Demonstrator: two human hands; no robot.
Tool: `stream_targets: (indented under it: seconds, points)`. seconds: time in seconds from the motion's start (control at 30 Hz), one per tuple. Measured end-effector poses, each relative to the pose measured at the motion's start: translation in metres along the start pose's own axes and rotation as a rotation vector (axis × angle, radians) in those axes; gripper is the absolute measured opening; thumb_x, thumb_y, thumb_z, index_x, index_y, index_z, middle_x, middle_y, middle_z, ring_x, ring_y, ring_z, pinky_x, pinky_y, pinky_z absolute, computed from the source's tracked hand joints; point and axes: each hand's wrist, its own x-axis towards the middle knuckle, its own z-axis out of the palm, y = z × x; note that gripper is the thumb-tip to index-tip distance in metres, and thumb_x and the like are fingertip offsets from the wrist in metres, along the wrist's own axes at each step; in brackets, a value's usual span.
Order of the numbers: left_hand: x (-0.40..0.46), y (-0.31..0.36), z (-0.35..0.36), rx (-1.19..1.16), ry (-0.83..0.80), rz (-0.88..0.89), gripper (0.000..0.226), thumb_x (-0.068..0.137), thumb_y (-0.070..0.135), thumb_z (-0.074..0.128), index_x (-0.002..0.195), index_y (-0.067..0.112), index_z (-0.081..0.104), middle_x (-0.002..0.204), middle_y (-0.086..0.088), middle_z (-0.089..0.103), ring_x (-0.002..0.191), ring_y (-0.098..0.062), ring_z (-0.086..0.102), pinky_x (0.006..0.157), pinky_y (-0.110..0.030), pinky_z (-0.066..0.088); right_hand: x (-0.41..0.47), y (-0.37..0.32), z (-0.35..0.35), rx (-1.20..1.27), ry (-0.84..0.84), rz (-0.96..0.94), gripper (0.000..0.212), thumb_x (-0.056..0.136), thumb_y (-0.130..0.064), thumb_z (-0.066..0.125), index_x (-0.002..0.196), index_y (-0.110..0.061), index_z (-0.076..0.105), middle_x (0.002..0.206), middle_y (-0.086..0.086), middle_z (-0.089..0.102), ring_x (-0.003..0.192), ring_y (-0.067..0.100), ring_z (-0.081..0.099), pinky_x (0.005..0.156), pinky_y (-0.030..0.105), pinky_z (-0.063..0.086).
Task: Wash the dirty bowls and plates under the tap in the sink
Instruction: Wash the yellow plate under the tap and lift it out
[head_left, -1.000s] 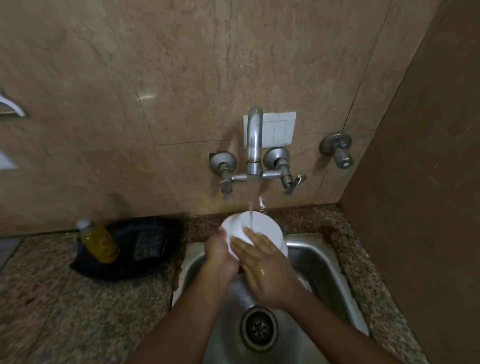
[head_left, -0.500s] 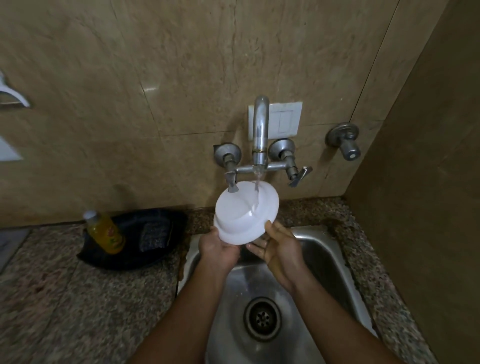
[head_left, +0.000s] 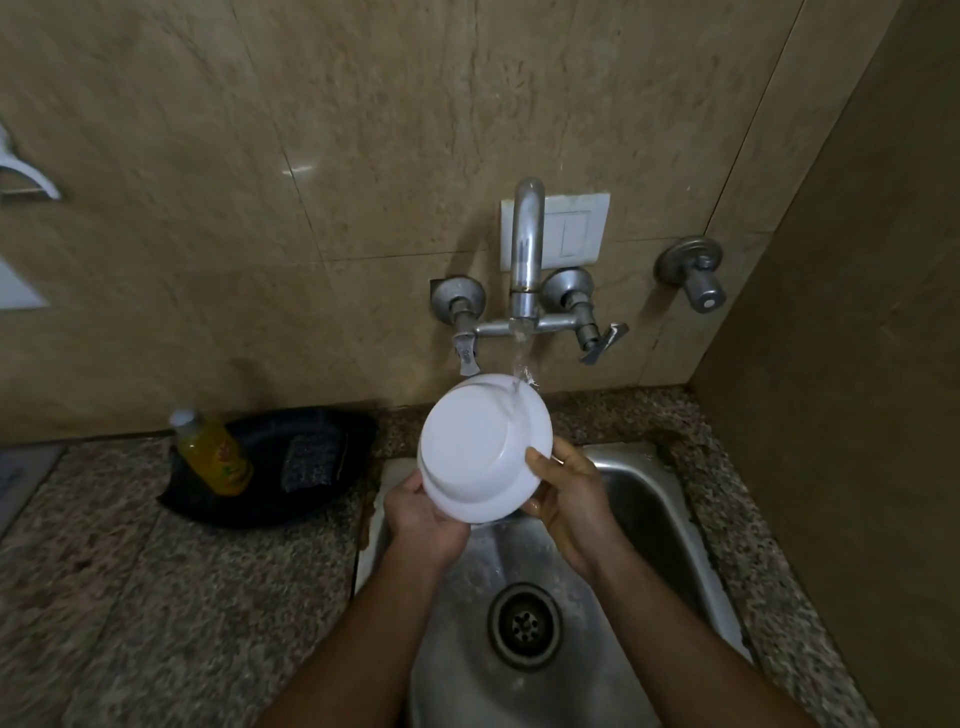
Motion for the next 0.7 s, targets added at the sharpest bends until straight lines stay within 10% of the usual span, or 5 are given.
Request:
stream_targets:
  seconds: [0.43, 0.7]
  points:
    - [-0.009, 0.009, -0.001, 0.001, -0.014, 0.070, 0.036, 0.089, 0.029, 0.036, 0.103, 0.016, 0.066, 0.124, -0.018, 0.062, 0.111, -0.039, 0.054, 0.108, -0.052, 0.035, -0.011, 0.002, -0.010, -0.077, -0.197, 0.052, 0.046, 0.087, -0.006, 0.065, 0.132, -0.007, 0.057, 0.129, 0.015, 0.065, 0.123, 0.036, 0.058, 0.106, 0.054, 0.044]
    - [-0.017, 0.004, 0.002, 0.152, -0.012, 0.156, 0.036, 0.092, 0.031, 0.035, 0.087, 0.016, 0.068, 0.092, -0.011, 0.071, 0.088, -0.032, 0.061, 0.080, -0.038, 0.048, -0.016, 0.005, -0.032, -0.026, -0.189, 0.106, 0.054, 0.078, 0.005, 0.064, 0.131, -0.001, 0.058, 0.130, 0.020, 0.063, 0.123, 0.038, 0.058, 0.110, 0.056, 0.039]
